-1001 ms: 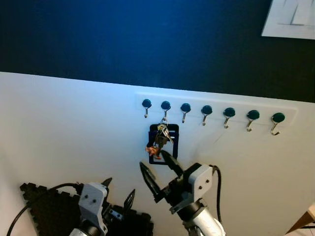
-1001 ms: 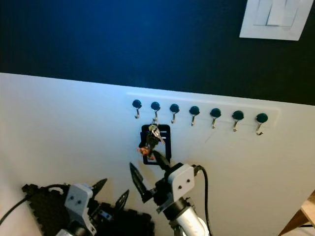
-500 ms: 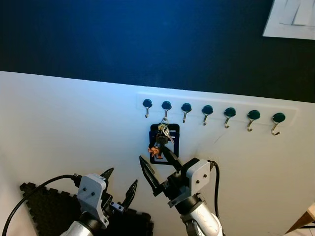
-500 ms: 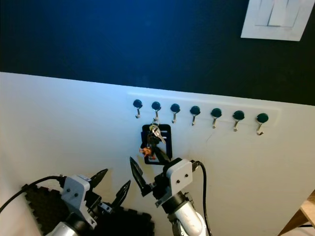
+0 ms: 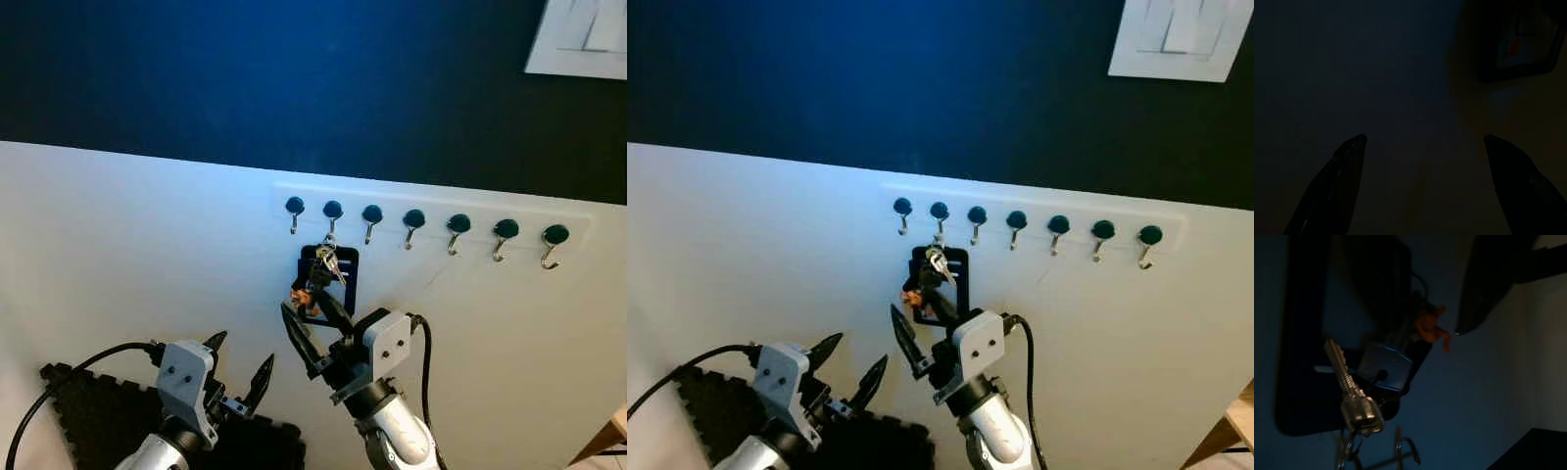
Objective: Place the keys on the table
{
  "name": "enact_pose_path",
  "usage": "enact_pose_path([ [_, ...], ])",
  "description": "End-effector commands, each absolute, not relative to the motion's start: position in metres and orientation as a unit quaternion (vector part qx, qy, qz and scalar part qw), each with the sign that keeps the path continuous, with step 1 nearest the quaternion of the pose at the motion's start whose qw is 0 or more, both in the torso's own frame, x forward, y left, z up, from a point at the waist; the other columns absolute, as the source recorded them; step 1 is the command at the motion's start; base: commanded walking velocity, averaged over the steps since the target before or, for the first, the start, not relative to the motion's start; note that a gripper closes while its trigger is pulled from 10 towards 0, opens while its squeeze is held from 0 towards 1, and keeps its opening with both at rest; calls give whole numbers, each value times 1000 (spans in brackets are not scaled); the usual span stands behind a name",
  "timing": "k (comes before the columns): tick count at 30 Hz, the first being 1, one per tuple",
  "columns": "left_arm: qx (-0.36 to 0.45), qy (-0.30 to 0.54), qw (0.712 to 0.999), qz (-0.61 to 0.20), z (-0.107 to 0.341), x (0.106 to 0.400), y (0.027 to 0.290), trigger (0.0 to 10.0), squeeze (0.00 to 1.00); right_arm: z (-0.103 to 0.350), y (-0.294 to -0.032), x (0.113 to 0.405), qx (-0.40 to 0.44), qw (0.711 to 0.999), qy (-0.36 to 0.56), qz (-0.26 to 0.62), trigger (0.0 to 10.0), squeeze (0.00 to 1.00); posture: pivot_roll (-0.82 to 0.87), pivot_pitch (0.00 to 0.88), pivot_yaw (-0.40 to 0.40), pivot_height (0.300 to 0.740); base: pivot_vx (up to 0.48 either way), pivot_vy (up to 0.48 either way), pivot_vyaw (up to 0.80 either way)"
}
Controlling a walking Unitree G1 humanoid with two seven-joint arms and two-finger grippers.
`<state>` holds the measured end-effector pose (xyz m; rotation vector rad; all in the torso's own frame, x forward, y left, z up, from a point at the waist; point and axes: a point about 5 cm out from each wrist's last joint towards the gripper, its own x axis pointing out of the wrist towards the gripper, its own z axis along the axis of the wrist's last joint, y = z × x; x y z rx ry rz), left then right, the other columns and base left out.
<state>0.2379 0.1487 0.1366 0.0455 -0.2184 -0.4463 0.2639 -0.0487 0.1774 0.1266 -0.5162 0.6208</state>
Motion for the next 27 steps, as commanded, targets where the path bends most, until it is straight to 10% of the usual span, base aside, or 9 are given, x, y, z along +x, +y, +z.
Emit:
enact_pose_path([
  [1, 30, -107, 969, -222, 139, 236, 150, 10000, 0, 177, -45, 265, 74, 918, -248, 301, 0, 0, 71, 49, -15, 740, 0, 0, 0],
  [27, 31, -118, 968, -219, 145, 240, 152, 10000, 0, 213, -55, 255, 80, 895, -331, 288, 0, 0, 69, 22, 4, 740, 0, 0, 0],
])
